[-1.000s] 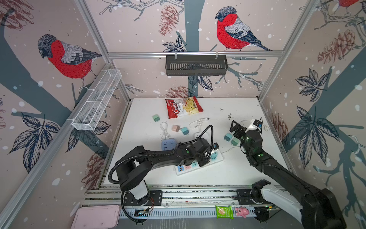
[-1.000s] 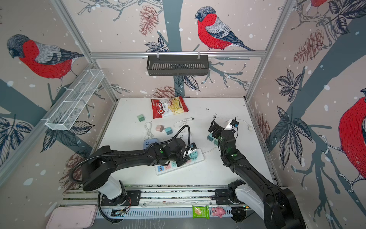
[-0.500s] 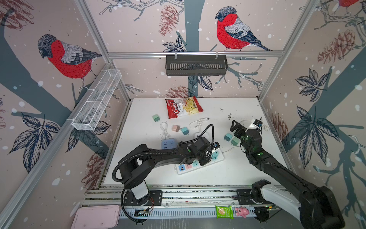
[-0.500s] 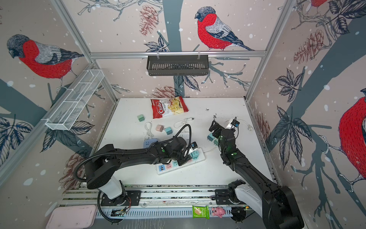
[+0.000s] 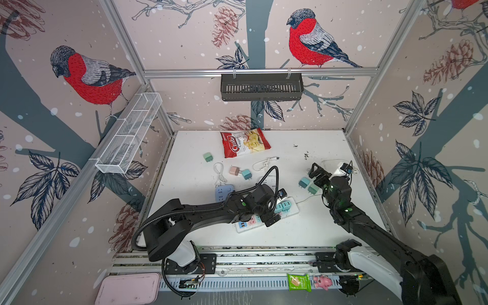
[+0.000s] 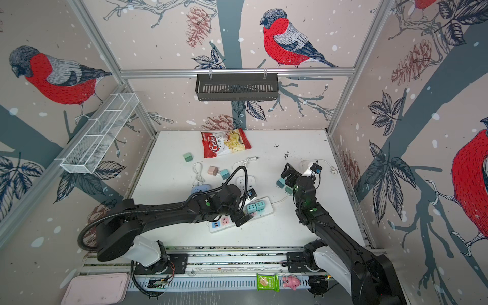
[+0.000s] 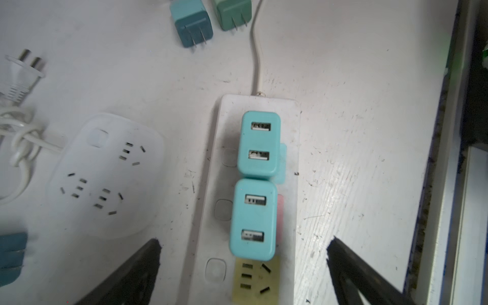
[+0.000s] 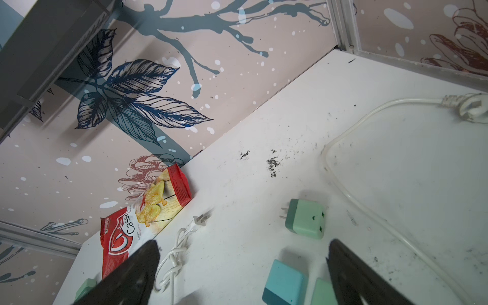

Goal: Insert the plug
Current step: 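Open the left gripper and lift it off the inserted adapter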

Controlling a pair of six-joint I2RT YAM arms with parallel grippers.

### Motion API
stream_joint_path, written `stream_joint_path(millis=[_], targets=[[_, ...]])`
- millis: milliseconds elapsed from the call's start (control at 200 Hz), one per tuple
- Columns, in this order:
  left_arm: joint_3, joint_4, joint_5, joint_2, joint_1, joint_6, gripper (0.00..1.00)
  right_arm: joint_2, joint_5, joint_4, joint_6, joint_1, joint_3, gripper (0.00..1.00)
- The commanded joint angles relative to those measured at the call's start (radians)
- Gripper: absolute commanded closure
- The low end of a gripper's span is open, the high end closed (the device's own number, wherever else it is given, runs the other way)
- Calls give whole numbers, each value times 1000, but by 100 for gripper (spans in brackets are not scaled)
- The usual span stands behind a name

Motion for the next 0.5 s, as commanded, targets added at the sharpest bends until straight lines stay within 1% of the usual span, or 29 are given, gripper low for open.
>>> stream_joint_path(millis=[0, 50, 120, 270, 310, 365, 420, 455, 496], targets=[[-57, 124, -73, -95, 1, -23, 2, -34, 76, 62, 9, -23, -38, 0], [-97, 173, -126, -148, 0, -45, 2, -45, 78, 41, 31, -44, -40, 0], [-162, 257, -237, -233, 2, -83, 2, -40, 54, -3, 50, -82, -21, 0], [-356, 482, -470, -429, 22, -199, 2, 57, -12, -120, 104, -167, 61, 0], [-390, 515, -494, -481, 40, -225, 2, 103, -75, -154, 110, -206, 93, 0], [-428, 522, -517, -545, 71, -271, 2, 172, -221, -184, 89, -276, 138, 0], [-450, 528, -573, -593, 97, -346, 2, 232, -350, -193, 81, -340, 160, 0], [-448, 527, -603, -610, 107, -378, 2, 262, -396, -181, 95, -370, 156, 0], [-440, 542, -628, -617, 117, -383, 2, 286, -441, -145, 106, -397, 137, 0]])
